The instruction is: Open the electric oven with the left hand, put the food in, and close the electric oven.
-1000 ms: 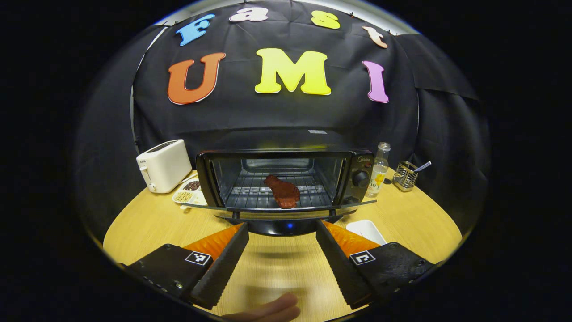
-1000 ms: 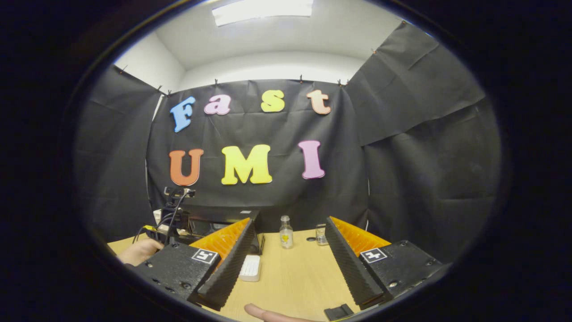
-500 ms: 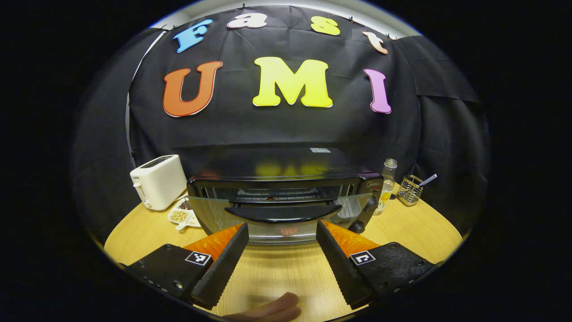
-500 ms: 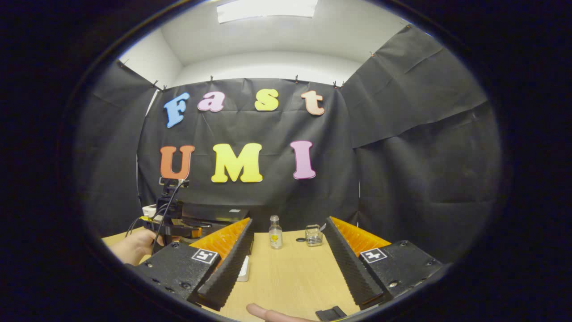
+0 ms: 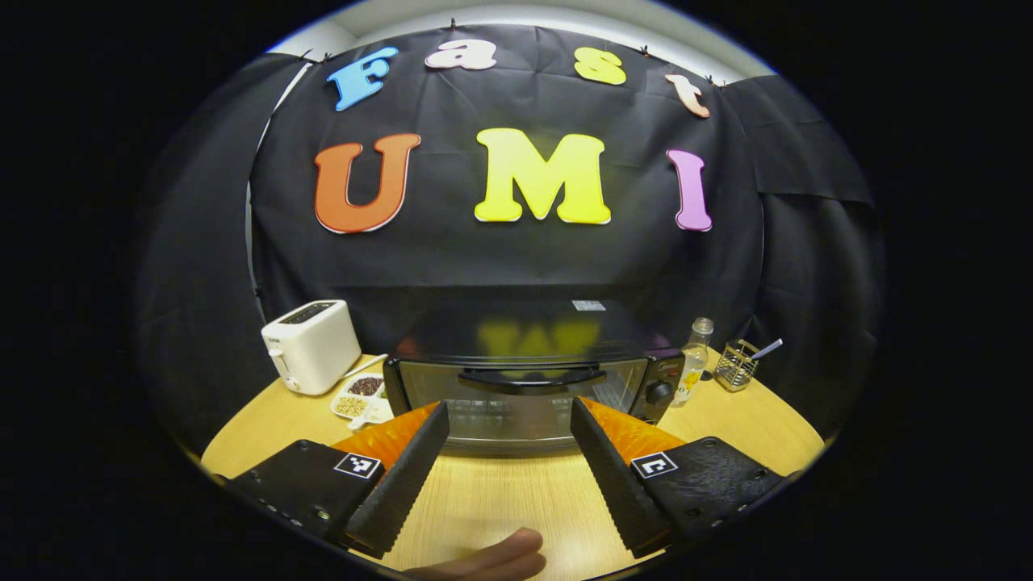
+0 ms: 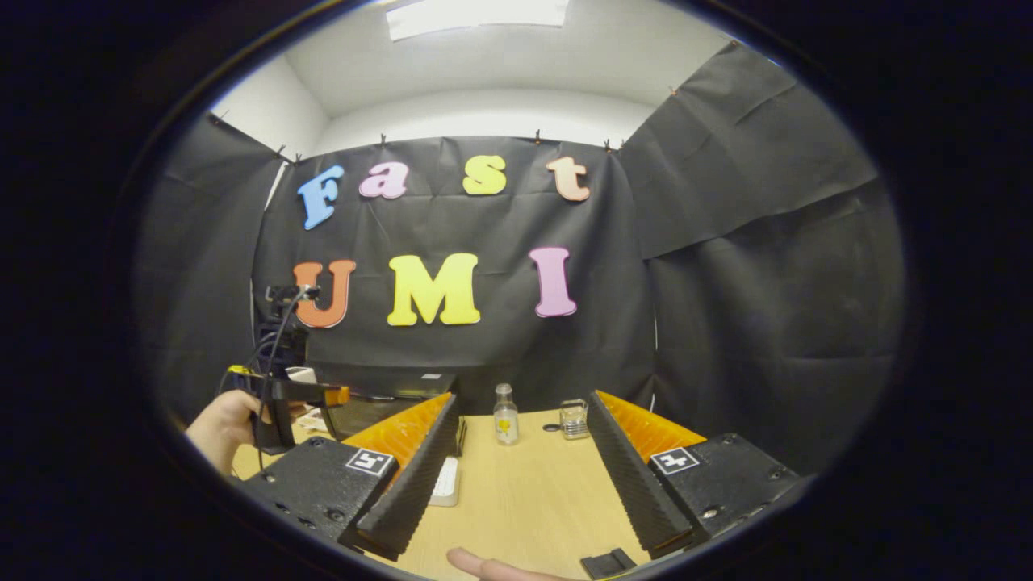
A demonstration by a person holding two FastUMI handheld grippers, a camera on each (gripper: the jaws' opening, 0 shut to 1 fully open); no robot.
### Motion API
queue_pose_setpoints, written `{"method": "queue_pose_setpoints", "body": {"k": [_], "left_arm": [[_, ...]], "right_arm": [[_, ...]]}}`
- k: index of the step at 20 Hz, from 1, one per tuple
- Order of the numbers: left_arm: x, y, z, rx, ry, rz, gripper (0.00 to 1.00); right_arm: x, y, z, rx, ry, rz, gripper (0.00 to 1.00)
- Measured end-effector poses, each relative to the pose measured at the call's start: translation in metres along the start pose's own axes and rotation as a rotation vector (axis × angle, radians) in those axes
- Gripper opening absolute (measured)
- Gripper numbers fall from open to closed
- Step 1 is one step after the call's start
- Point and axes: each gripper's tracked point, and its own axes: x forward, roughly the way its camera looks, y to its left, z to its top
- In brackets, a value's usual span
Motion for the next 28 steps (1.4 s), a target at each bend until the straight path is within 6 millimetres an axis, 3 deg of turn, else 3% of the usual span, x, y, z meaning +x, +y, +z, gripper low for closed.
{"method": "queue_pose_setpoints", "body": {"k": [4,5,10,12,15,16,21,22,24,27,28], "left_arm": [[-0.063,0.001,0.034,0.010,-0.103,-0.002,0.96],[-0.081,0.002,0.035,0.018,-0.114,0.001,0.96],[-0.173,0.000,0.042,0.025,-0.183,0.051,0.96],[-0.207,0.001,0.046,0.032,-0.230,0.078,0.96],[-0.249,0.004,0.044,0.059,-0.278,0.099,1.00],[-0.261,0.005,0.043,0.055,-0.294,0.101,0.96],[-0.290,0.016,0.020,0.029,-0.291,0.115,0.96],[-0.292,0.014,0.020,0.027,-0.292,0.105,0.96],[-0.291,0.012,0.022,0.009,-0.299,0.080,0.96],[-0.289,0.013,0.022,-0.001,-0.303,0.061,0.96],[-0.288,0.014,0.021,0.001,-0.302,0.062,0.96]], "right_arm": [[0.001,-0.001,0.006,-0.009,-0.006,-0.021,0.96],[0.000,0.000,0.006,-0.009,-0.004,-0.021,1.00],[0.000,0.020,0.009,0.008,0.007,0.005,0.96],[-0.001,0.029,0.013,0.023,0.003,0.016,1.00],[-0.007,0.041,0.016,0.055,0.002,0.043,1.00],[-0.008,0.043,0.017,0.060,-0.001,0.047,1.00],[-0.017,0.064,0.025,0.031,-0.037,0.095,1.00],[-0.019,0.069,0.024,0.017,-0.032,0.109,0.96],[-0.017,0.073,0.024,-0.001,-0.022,0.117,1.00],[-0.015,0.076,0.024,0.002,-0.013,0.117,0.96],[-0.014,0.077,0.024,0.005,-0.010,0.120,1.00]]}}
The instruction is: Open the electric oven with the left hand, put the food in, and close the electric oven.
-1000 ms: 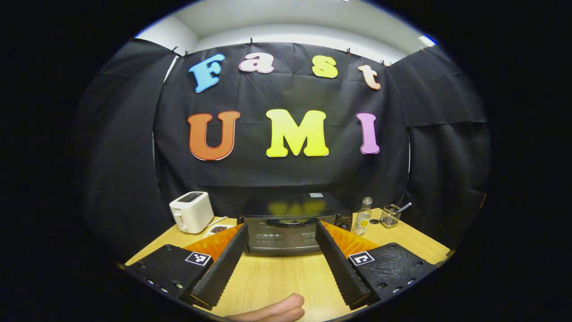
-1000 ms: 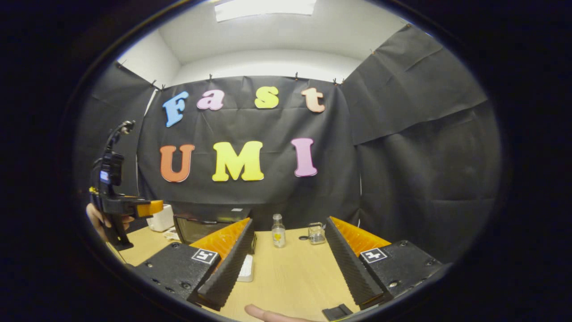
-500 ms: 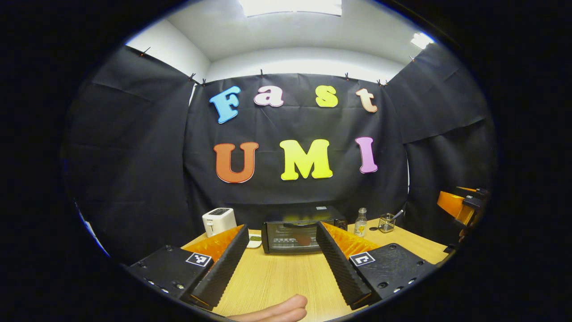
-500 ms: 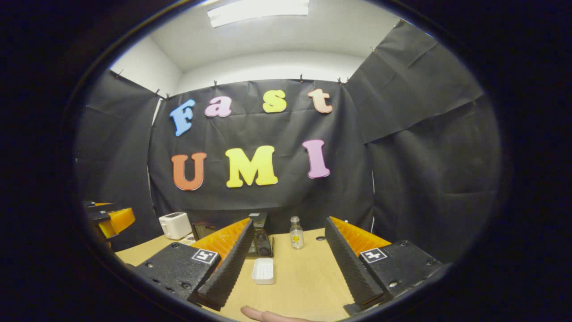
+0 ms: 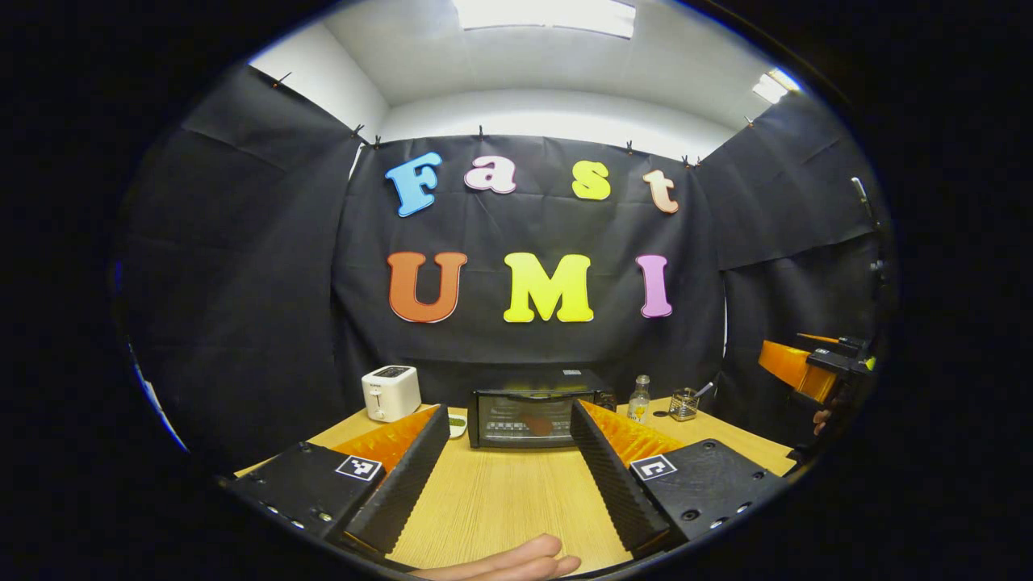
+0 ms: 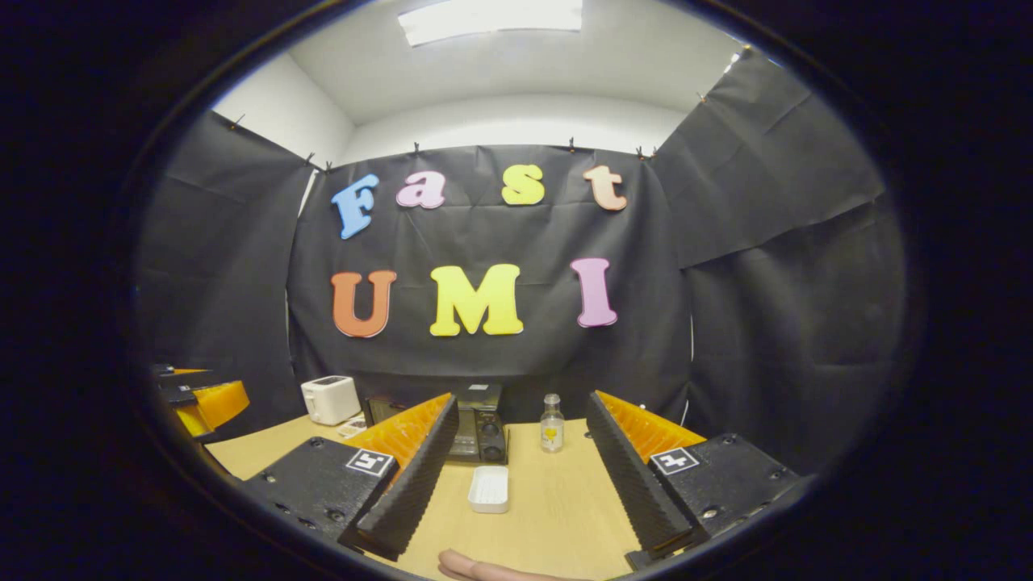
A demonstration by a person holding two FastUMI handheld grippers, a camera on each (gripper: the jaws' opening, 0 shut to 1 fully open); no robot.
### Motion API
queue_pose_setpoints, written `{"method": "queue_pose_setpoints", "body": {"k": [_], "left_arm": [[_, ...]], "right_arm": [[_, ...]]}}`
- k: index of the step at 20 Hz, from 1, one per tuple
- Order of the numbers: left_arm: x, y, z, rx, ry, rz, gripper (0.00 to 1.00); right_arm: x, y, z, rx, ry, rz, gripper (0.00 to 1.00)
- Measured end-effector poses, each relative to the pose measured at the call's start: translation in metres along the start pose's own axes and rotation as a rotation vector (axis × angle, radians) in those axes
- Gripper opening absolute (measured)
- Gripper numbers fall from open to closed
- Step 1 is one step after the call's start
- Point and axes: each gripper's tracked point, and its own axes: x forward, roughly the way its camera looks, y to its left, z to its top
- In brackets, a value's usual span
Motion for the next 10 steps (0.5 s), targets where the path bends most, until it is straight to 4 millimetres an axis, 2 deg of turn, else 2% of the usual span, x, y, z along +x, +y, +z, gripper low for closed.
{"method": "queue_pose_setpoints", "body": {"k": [7,8,10], "left_arm": [[-0.001,-0.005,-0.001,0.050,-0.004,-0.008,0.95],[-0.002,-0.007,-0.001,0.049,-0.006,-0.015,0.96],[-0.004,-0.009,-0.002,0.047,-0.003,-0.027,0.96]], "right_arm": [[-0.001,0.007,0.001,-0.008,-0.003,0.021,1.00],[-0.002,0.009,0.001,-0.005,-0.003,0.027,0.96],[-0.003,0.011,-0.001,0.001,0.002,0.033,0.96]]}}
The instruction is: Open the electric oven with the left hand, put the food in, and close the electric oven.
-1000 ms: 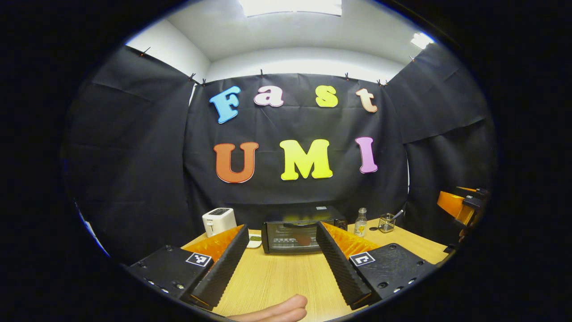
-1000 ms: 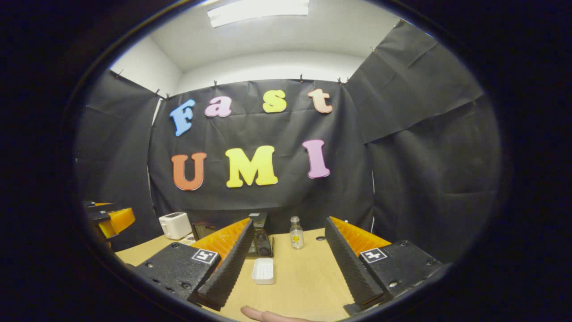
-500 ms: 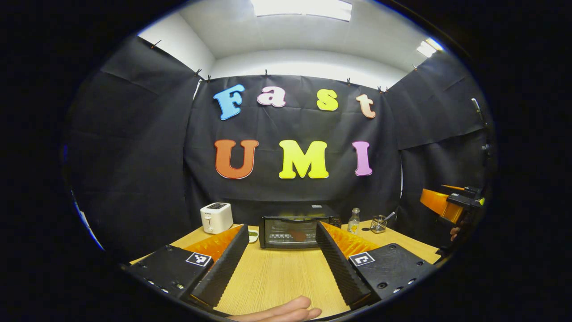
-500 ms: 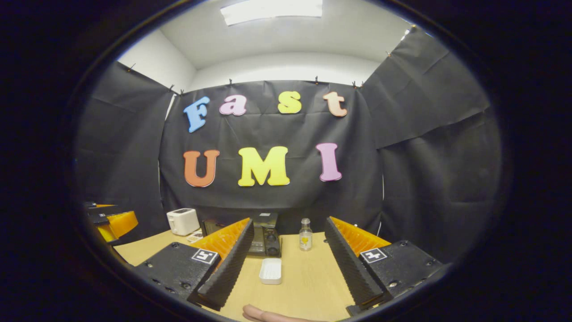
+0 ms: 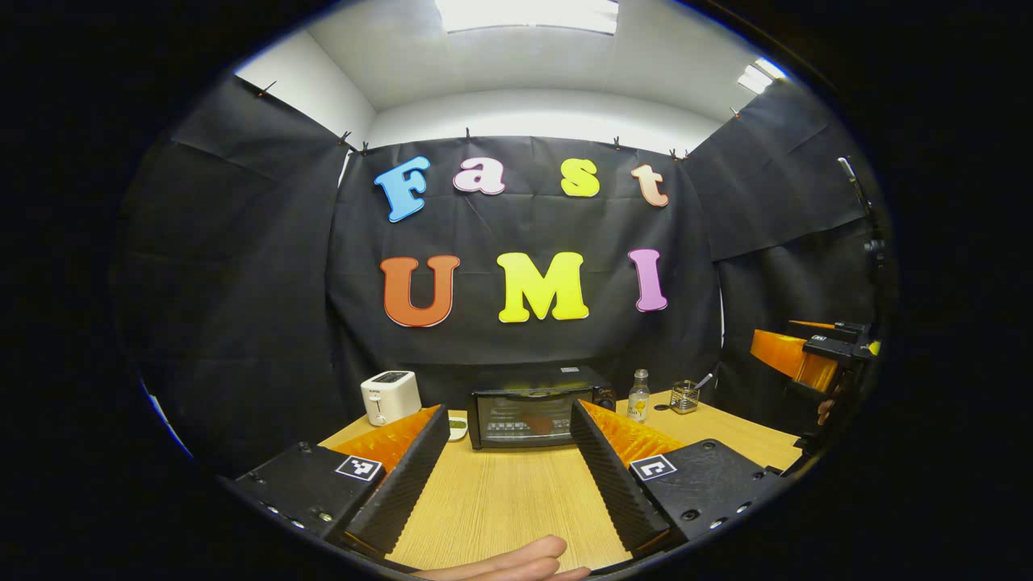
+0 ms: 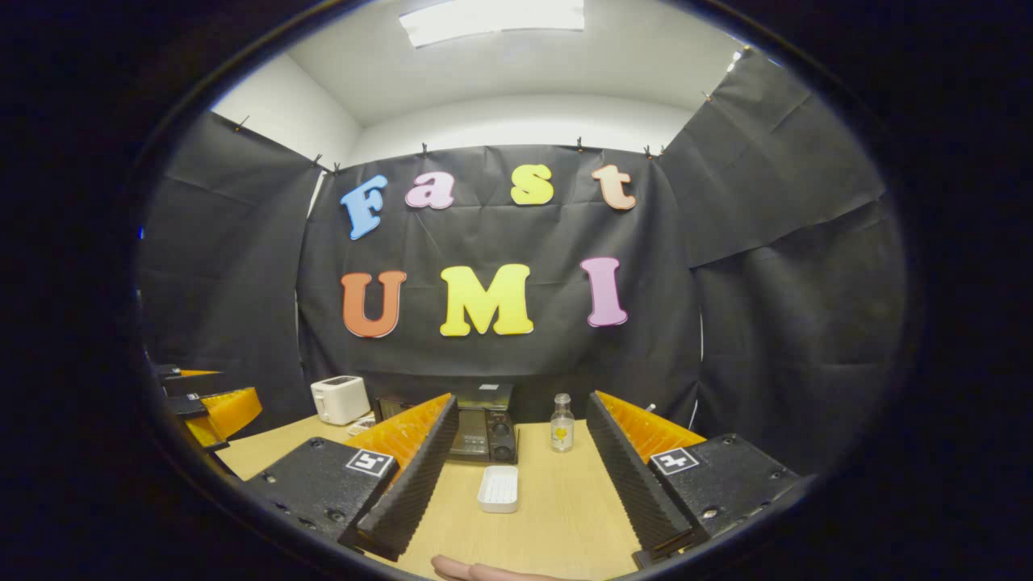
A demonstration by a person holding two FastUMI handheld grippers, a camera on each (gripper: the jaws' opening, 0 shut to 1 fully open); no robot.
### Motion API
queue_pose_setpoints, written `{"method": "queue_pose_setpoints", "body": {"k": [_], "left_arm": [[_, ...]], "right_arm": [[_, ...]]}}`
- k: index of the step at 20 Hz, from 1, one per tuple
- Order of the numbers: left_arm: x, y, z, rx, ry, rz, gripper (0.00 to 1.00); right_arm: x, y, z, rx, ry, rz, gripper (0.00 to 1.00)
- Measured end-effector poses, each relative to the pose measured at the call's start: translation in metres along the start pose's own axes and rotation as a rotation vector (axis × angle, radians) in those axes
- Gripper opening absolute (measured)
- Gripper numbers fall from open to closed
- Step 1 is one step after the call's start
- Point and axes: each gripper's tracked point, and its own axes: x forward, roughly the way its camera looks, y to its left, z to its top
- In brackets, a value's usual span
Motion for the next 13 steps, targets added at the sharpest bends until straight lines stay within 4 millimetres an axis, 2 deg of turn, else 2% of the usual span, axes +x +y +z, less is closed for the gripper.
{"method": "queue_pose_setpoints", "body": {"k": [1,2,3,6,7,10,11,12,13], "left_arm": [[-0.0011,0.0017,0.0008,-0.001,0.001,0.002,0.96],[-0.0010,0.0030,0.0001,-0.001,0.002,0.006,0.96],[-0.0022,0.0038,0.0005,0.001,0.003,0.009,0.96],[-0.0032,0.0013,-0.0015,0.003,0.011,0.009,0.96],[-0.0020,0.0018,-0.0025,0.003,0.012,0.010,0.96],[-0.0010,-0.0025,-0.0038,0.003,0.014,0.006,0.96],[0.0000,-0.0034,-0.0049,0.004,0.016,0.002,0.96],[-0.0008,-0.0050,-0.0054,0.005,0.016,0.001,0.96],[-0.0010,-0.0043,-0.0055,0.006,0.018,0.000,0.96]], "right_arm": [[0.0001,0.0007,-0.0007,-0.001,0.000,0.001,1.00],[-0.0002,0.0005,-0.0013,-0.006,0.003,0.001,0.96],[-0.0006,0.0003,-0.0023,-0.009,0.002,0.000,1.00],[-0.0019,-0.0011,-0.0034,-0.009,0.001,0.001,1.00],[-0.0012,-0.0030,-0.0054,-0.009,0.004,-0.002,0.96],[0.0002,-0.0062,-0.0063,-0.005,0.006,-0.008,0.96],[-0.0003,-0.0066,-0.0081,-0.005,0.009,-0.009,1.00],[0.0000,-0.0077,-0.0082,-0.004,0.009,-0.010,0.96],[-0.0008,-0.0073,-0.0078,-0.003,0.009,-0.010,1.00]]}}
